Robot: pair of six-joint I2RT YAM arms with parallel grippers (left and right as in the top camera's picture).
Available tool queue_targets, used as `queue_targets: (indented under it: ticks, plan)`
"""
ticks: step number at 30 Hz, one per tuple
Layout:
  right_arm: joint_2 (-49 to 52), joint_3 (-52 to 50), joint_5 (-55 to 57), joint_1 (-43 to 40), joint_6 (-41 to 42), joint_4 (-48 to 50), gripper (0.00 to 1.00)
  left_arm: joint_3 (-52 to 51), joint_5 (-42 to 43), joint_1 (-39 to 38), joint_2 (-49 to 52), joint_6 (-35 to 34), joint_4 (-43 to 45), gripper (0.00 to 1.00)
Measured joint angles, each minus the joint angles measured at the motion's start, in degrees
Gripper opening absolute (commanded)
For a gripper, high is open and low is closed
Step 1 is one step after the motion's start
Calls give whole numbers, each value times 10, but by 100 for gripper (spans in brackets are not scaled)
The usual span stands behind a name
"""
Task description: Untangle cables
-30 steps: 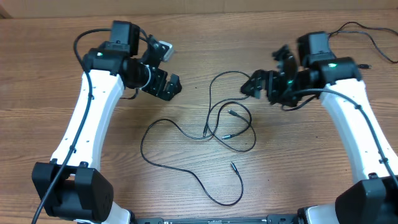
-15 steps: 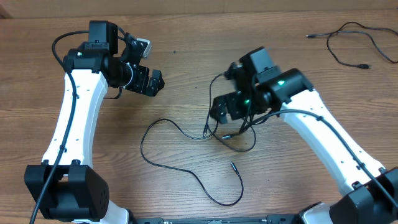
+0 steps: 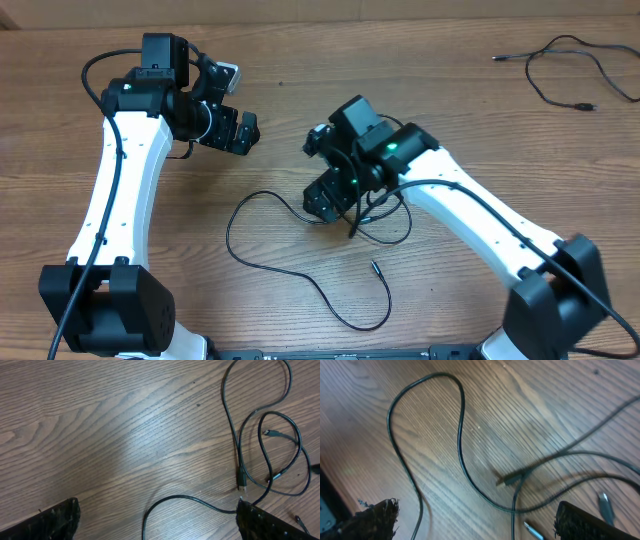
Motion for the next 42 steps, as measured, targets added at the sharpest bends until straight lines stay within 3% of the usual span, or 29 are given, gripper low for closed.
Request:
queue_targets:
  ticks: [21, 42]
  plan:
    - [127, -2, 2, 31, -36, 79, 95, 0, 0, 0, 0, 0, 0, 100]
    - [147, -8, 6, 68, -50, 93, 85, 0, 0, 0, 0, 0, 0, 100]
